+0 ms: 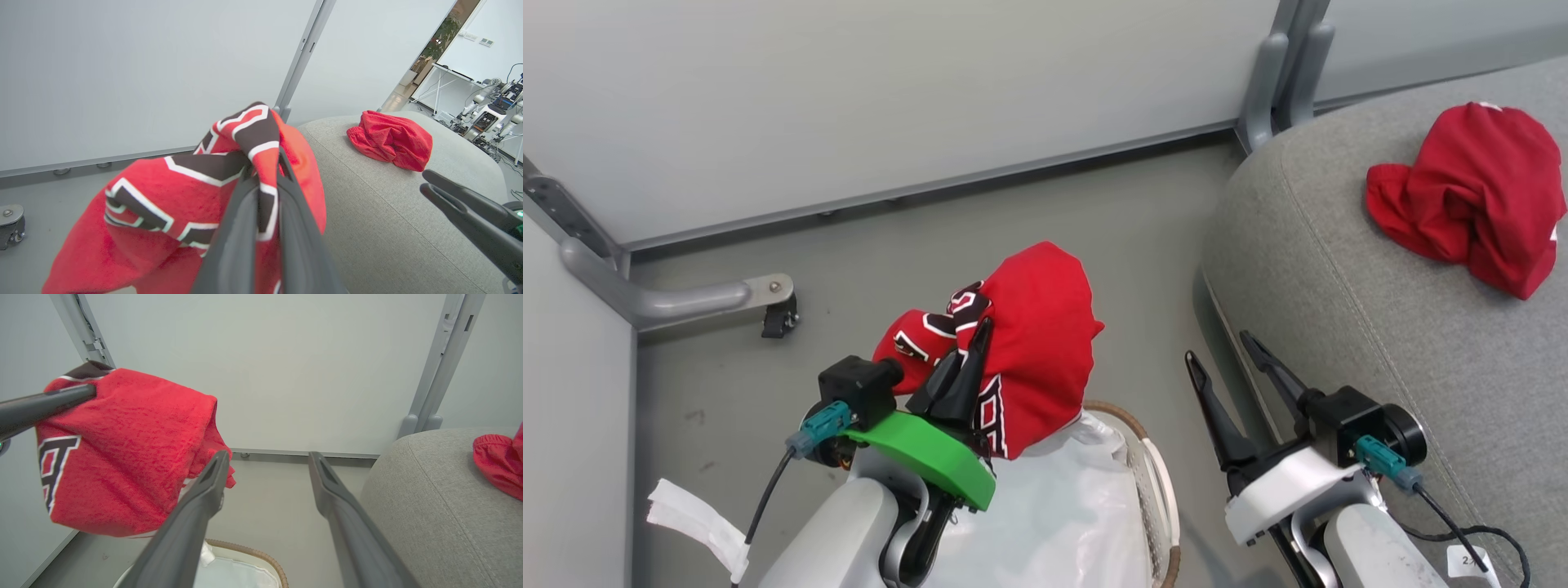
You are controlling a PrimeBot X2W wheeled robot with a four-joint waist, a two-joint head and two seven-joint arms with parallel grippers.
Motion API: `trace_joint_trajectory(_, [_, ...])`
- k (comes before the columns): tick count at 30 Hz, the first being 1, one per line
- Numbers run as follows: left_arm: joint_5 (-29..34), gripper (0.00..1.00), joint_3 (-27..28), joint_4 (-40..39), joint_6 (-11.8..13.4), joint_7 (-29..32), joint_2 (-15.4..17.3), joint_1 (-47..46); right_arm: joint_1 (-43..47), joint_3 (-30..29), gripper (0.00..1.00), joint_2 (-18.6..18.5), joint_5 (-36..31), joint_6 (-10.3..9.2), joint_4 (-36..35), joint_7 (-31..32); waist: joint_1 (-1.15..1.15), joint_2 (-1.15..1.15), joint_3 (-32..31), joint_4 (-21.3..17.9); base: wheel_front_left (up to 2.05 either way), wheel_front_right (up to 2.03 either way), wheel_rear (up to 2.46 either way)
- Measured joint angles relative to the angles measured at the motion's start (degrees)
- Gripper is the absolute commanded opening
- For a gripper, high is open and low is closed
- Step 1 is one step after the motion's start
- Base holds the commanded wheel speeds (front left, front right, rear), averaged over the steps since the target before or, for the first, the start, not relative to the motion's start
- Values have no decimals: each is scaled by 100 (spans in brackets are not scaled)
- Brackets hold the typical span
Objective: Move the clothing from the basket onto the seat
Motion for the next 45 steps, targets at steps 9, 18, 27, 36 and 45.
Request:
trace_joint_trajectory(9, [447, 0, 405, -598, 0, 0, -48, 112, 278, 78, 100, 0, 35, 0, 129, 0, 0, 0, -385, 101, 0, 0, 0])
trace_joint_trajectory(18, [630, 0, 468, -1016, 0, 0, -83, 112, 454, 415, 100, 0, 51, -1, 277, 0, 0, 0, -557, 212, 0, 0, 0])
trace_joint_trajectory(27, [623, 0, 208, -1113, 0, 0, -112, 102, -93, 1322, 100, -399, 98, 0, 584, 1, 0, 0, -522, 425, 0, 0, 0])
trace_joint_trajectory(36, [488, 0, -252, -1138, 0, 0, -116, -92, -1135, 2568, 100, -835, 514, 0, 1154, 0, 0, 0, -425, 718, 0, 0, 0])
trace_joint_trajectory(45, [304, 0, -697, -1140, 0, 0, -121, -281, -1679, 3196, 100, -911, 728, 0, 1468, 0, 0, 0, -336, 1020, 0, 0, 0])
